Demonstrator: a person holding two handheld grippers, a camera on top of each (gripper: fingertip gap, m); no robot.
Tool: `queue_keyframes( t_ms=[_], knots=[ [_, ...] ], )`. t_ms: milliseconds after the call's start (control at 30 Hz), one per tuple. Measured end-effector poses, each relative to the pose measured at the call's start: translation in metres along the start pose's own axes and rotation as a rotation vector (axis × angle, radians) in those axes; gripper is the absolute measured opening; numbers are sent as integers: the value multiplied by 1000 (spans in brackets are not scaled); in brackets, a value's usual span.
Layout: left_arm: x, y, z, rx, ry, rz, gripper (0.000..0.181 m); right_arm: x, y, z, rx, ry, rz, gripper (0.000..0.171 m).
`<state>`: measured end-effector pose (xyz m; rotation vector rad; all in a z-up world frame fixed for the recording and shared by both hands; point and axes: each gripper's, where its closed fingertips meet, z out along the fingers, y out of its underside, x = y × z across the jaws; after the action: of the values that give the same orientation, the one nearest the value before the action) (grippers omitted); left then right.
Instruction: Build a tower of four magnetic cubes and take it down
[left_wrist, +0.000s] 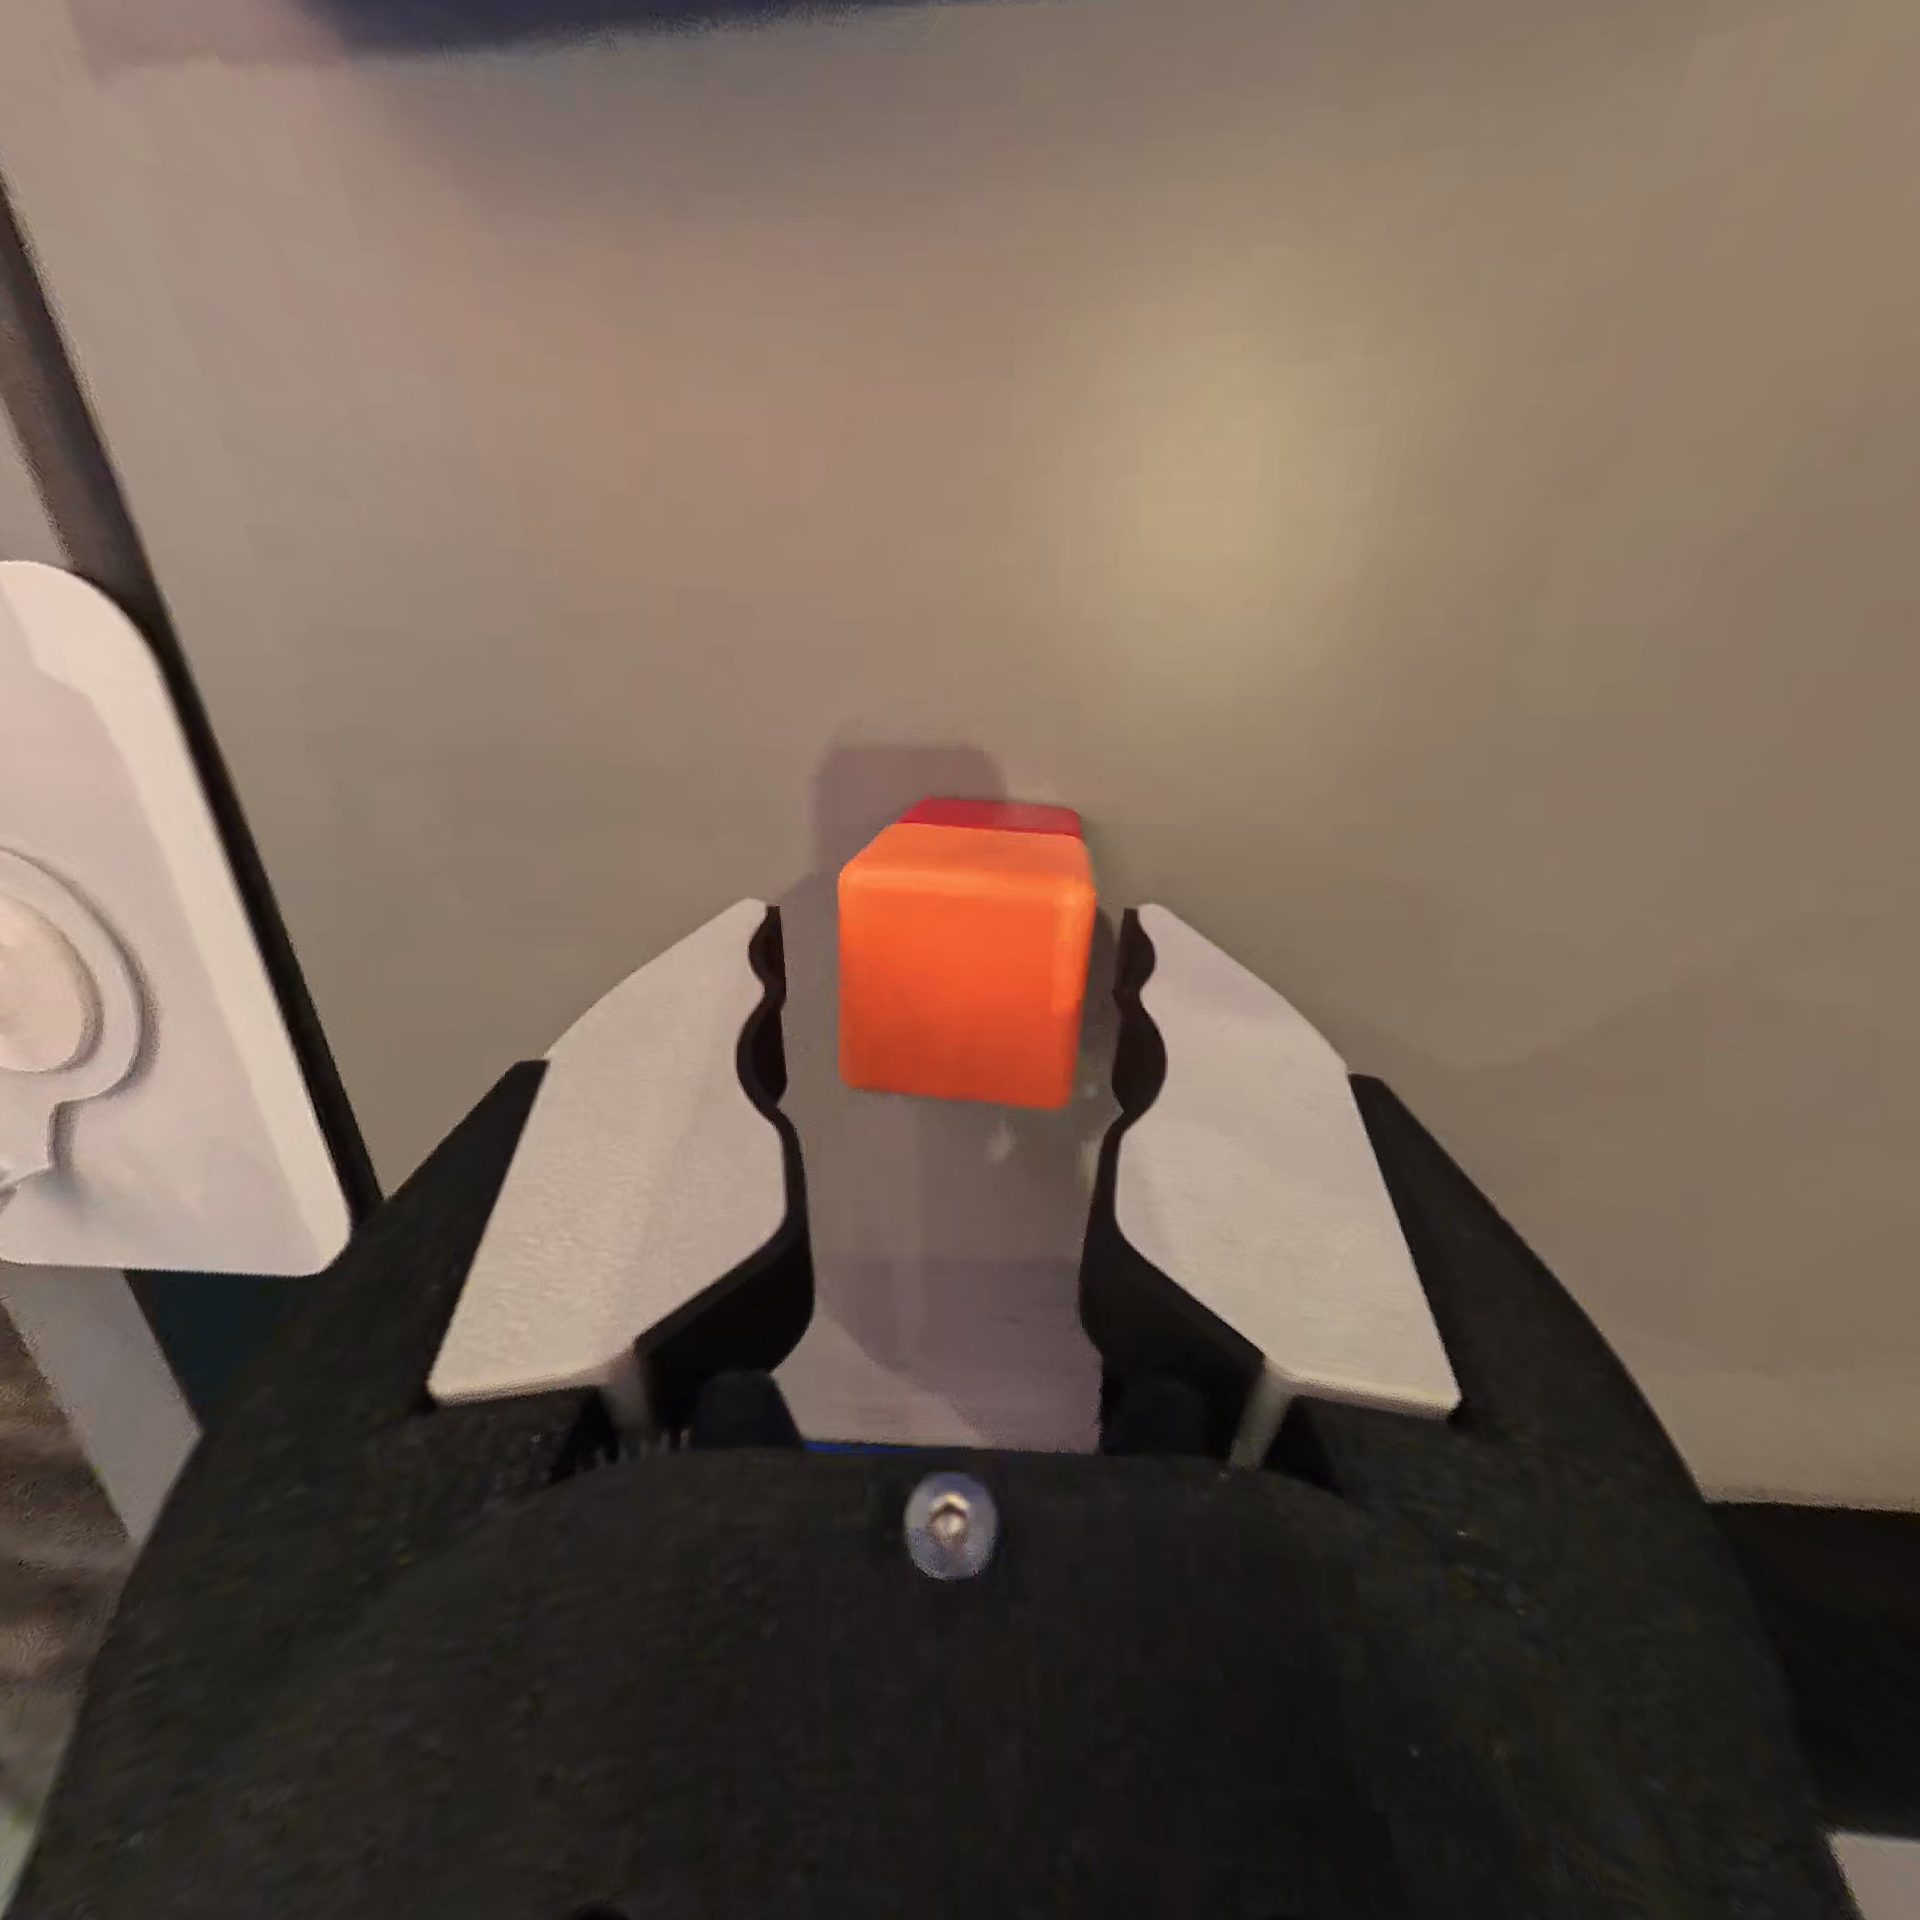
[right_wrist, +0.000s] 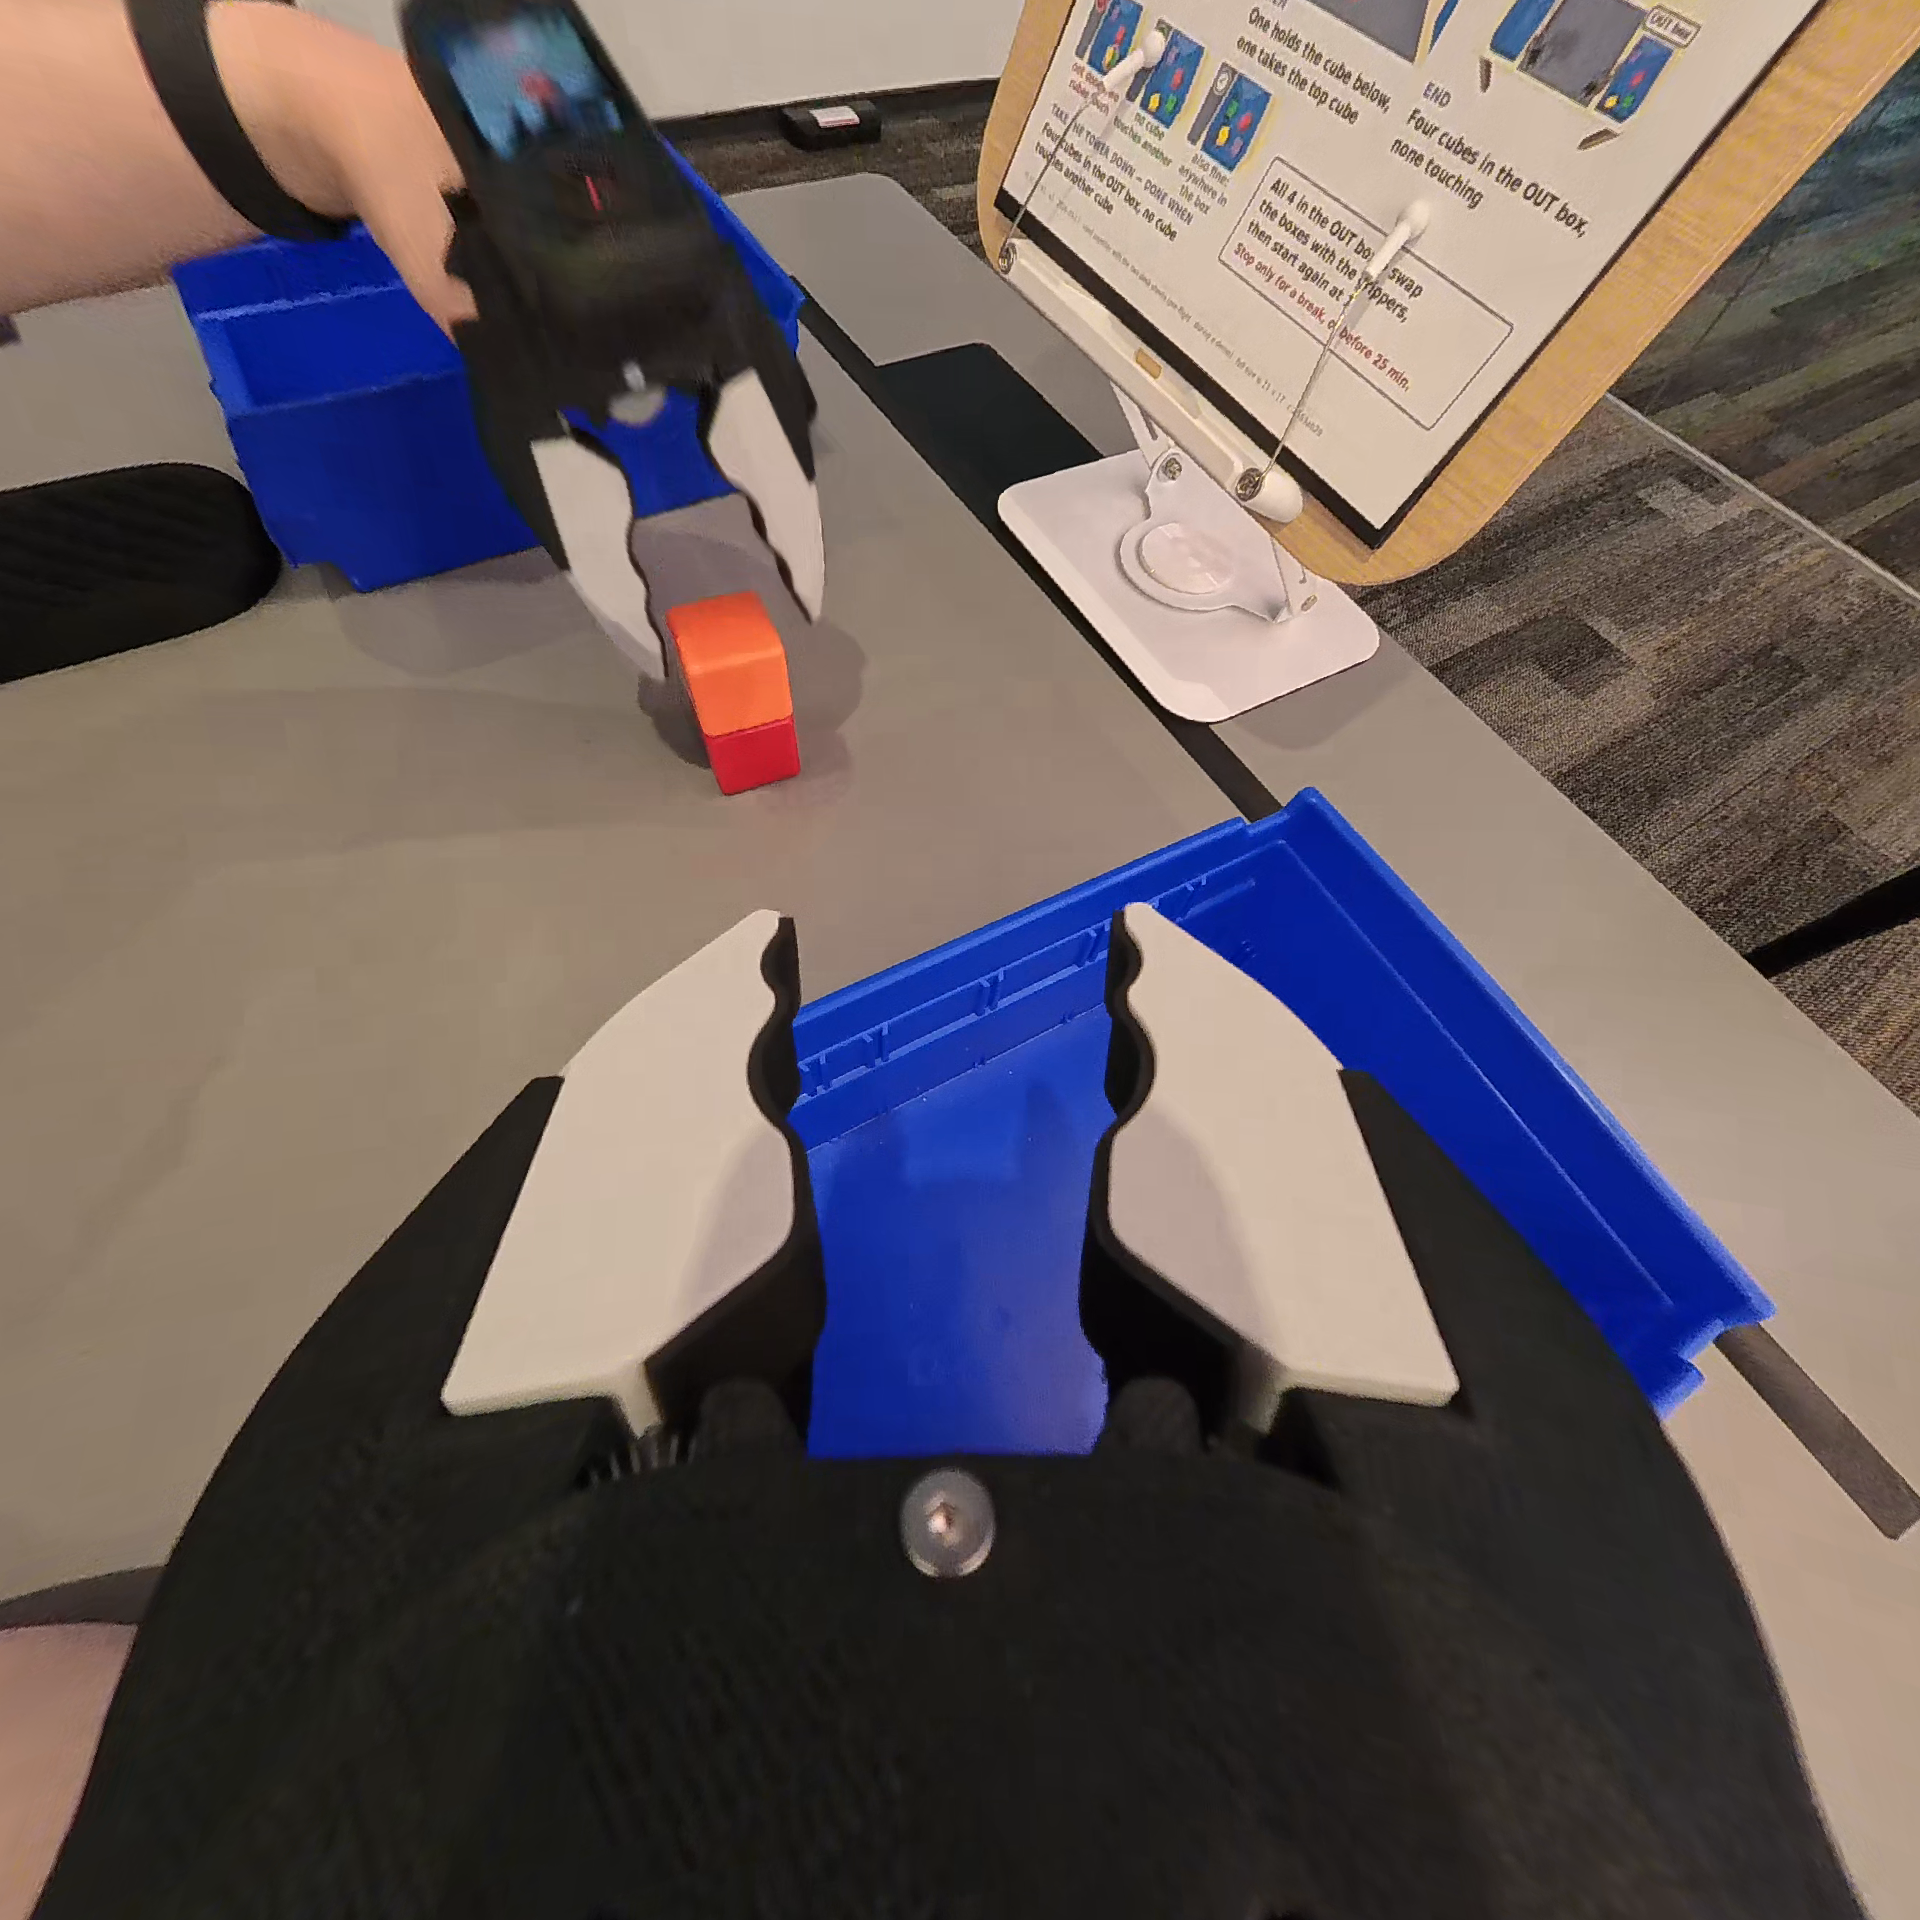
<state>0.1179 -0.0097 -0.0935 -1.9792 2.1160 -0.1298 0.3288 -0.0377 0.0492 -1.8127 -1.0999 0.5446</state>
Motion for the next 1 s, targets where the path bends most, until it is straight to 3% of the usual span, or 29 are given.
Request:
queue_keyframes(
  t_ms=[100, 233, 300, 400, 500, 633, 700, 733, 867, 1000],
  knots=[
    [-7, -11, -48, 161, -78, -61, 65, 1, 0, -3, 15, 0, 5, 58],
    [-29, 1, -157, 489, -320, -176, 58, 2, -3, -8, 41, 2, 8, 58],
    [-33, 26, -208, 660, -402, -252, 55, 2, -3, -8, 45, 0, 10, 57],
    [-40, 93, -235, 700, -517, -364, 54, 1, -3, -4, 33, -8, 6, 57],
    [-43, 157, -212, 547, -522, -480, 62, 0, 1, 3, 1, -13, 8, 57],
    [-39, 205, -151, 300, -475, -479, 70, -1, 7, 9, -37, -20, 10, 57],
    [-35, 218, -118, 215, -411, -479, 65, -1, 8, 12, -47, -25, 8, 57],
    [-30, 223, -101, 183, -345, -506, 52, -2, 8, 13, -50, -29, 8, 57],
    [-35, 243, -56, 89, -266, -540, 67, -5, 13, 19, -78, -50, 6, 57],
    [-36, 251, -37, 26, -227, -516, 64, -6, 17, 24, -104, -64, 2, 57]
  ],
)
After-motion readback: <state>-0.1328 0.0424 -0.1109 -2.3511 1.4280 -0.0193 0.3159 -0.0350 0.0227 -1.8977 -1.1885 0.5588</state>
